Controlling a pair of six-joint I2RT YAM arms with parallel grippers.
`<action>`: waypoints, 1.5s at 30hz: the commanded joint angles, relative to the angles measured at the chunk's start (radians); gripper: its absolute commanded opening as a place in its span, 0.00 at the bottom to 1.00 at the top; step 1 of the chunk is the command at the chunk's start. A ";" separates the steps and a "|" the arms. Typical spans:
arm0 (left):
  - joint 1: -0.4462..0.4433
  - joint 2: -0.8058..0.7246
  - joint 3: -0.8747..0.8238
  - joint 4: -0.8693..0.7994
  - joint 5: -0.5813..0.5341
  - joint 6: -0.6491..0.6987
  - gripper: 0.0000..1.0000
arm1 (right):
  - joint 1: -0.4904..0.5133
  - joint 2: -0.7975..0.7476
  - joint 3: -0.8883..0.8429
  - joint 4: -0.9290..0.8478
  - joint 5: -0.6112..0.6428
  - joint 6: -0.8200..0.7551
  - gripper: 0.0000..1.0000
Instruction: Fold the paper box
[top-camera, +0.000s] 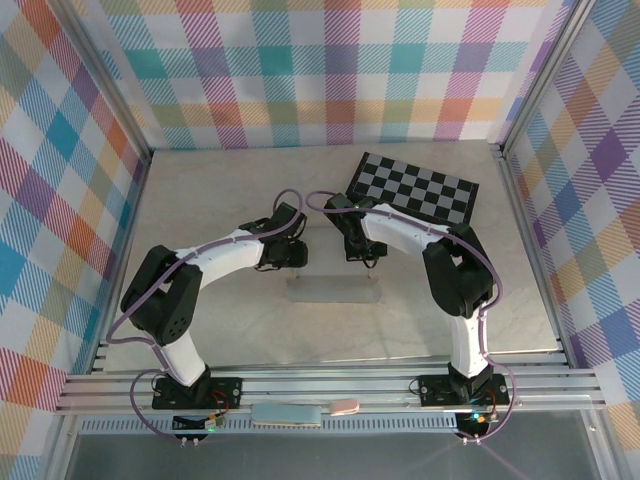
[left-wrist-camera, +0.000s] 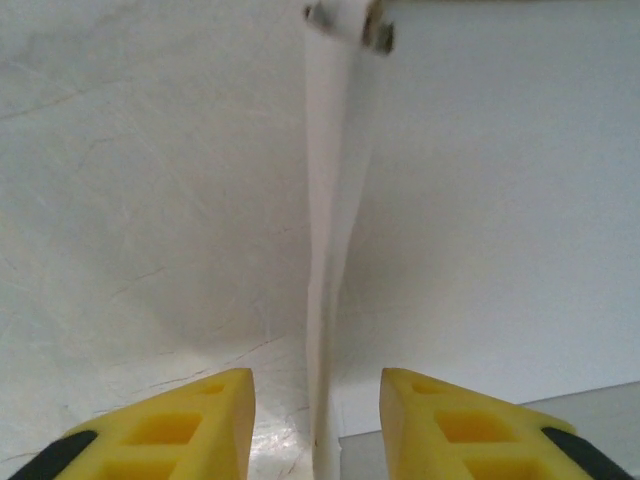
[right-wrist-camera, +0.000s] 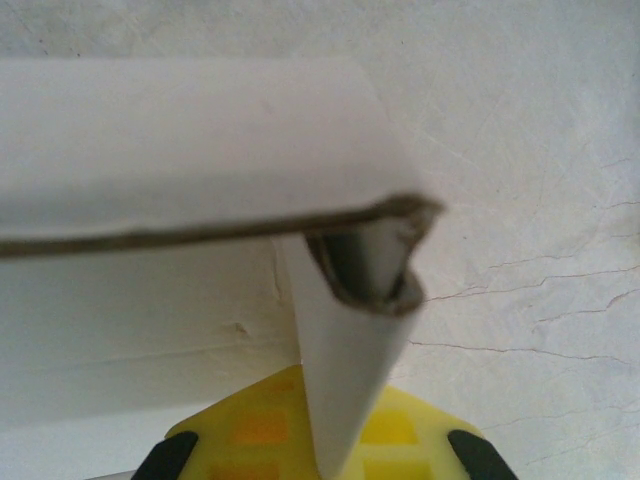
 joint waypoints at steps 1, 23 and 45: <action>0.005 0.034 0.008 0.000 -0.004 0.006 0.30 | -0.001 -0.032 -0.011 -0.032 0.024 -0.010 0.00; -0.079 0.035 0.050 -0.131 -0.299 -0.110 0.00 | -0.001 0.009 0.008 -0.117 0.104 0.086 0.00; -0.055 -0.102 0.145 -0.206 -0.174 -0.188 0.52 | 0.008 0.043 0.041 -0.175 0.075 0.139 0.00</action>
